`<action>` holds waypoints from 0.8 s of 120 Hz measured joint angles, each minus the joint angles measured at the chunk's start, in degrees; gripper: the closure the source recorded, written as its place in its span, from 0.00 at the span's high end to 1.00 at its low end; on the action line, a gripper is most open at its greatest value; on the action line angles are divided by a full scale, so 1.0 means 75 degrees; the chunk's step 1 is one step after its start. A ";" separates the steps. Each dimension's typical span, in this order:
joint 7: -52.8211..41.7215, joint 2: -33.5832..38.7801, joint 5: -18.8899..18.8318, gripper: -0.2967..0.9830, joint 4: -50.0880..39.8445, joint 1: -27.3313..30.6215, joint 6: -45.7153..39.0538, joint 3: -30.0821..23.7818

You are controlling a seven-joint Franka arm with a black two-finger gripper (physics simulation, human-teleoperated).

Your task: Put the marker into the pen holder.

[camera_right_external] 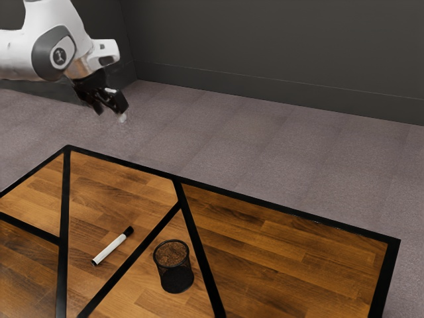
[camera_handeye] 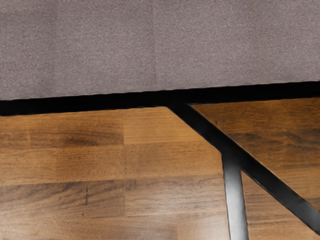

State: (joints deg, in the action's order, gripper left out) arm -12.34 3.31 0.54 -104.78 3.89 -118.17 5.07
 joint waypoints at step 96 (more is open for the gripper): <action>0.1702 -0.0784 -0.0587 0.77 -0.3213 -0.0049 0.0012 -0.0535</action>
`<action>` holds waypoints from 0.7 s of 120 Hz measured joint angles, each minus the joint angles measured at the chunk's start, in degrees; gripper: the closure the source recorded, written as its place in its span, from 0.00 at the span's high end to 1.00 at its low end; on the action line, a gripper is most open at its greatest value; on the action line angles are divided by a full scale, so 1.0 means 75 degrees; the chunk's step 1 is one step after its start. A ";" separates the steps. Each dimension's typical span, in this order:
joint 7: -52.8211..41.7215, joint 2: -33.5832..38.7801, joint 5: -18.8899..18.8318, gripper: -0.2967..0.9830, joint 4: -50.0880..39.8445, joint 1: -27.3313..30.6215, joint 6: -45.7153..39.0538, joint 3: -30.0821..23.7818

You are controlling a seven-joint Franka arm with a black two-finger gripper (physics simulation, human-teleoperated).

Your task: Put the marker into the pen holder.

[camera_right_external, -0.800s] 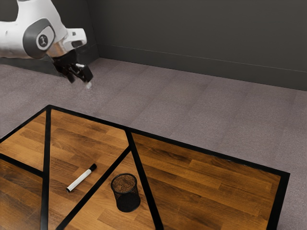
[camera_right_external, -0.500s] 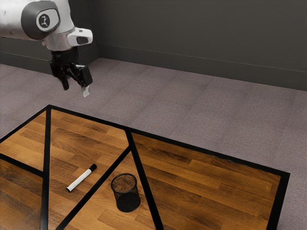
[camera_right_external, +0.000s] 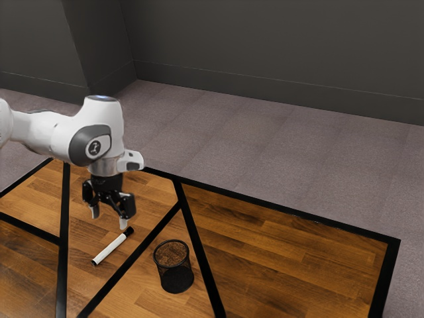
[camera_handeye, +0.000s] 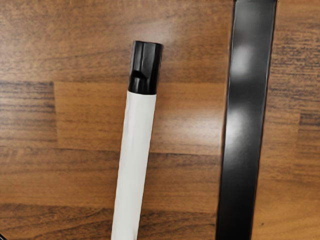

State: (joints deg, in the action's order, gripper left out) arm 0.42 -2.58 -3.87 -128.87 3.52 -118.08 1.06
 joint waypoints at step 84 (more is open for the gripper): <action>-0.1034 -0.0692 0.0581 0.50 -0.0947 -0.0132 -0.2691 0.0324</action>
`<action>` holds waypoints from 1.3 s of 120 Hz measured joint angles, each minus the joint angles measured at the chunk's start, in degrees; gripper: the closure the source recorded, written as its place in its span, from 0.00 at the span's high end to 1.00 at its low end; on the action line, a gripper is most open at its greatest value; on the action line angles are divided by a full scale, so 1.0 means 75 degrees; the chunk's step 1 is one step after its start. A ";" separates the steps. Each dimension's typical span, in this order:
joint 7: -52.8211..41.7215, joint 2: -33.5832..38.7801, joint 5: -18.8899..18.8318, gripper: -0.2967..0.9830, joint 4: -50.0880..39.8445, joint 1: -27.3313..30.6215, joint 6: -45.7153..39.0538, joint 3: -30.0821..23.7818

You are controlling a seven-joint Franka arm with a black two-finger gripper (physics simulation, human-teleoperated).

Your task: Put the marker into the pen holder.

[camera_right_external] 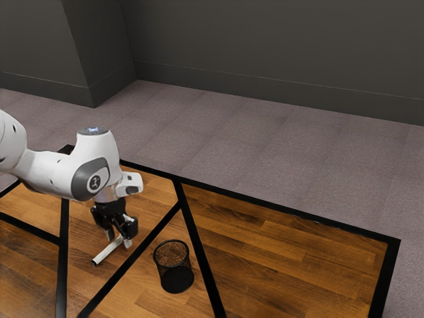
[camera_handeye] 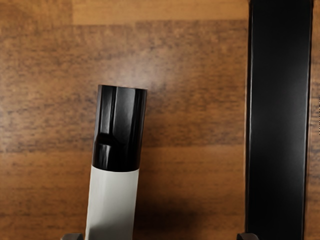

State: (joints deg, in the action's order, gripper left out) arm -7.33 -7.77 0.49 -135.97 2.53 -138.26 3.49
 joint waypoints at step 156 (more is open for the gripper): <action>-0.0816 -0.0234 -0.0065 0.21 0.0235 0.0005 -0.0392 0.0311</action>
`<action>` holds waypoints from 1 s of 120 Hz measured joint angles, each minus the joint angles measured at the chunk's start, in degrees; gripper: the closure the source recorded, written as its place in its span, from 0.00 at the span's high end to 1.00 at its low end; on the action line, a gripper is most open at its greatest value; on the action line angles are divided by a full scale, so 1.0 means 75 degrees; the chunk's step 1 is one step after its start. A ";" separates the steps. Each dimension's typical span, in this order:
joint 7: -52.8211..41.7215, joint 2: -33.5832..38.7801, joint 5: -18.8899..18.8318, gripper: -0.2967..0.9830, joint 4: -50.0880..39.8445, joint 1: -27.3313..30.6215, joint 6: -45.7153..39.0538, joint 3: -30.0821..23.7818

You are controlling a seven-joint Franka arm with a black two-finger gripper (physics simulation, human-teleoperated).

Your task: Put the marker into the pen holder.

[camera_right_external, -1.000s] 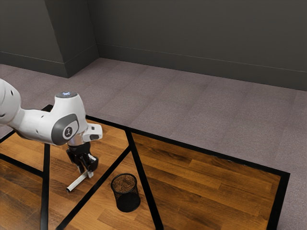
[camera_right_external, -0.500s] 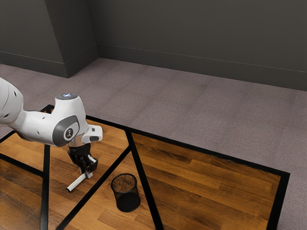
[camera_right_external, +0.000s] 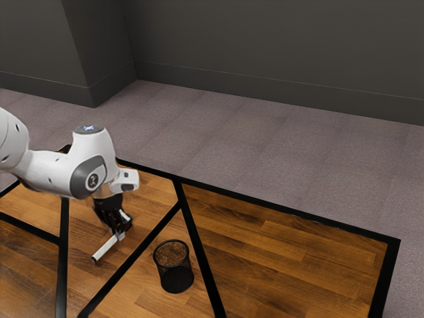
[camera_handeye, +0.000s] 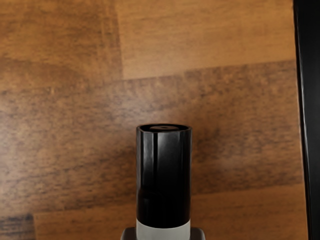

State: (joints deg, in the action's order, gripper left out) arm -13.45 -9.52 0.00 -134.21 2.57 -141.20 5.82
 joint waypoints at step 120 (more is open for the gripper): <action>-0.1158 0.3690 0.3080 0.20 -0.2089 -0.2897 -0.2083 -0.0256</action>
State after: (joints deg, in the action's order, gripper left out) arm -22.14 18.15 23.11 -149.88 -19.16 -156.82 3.90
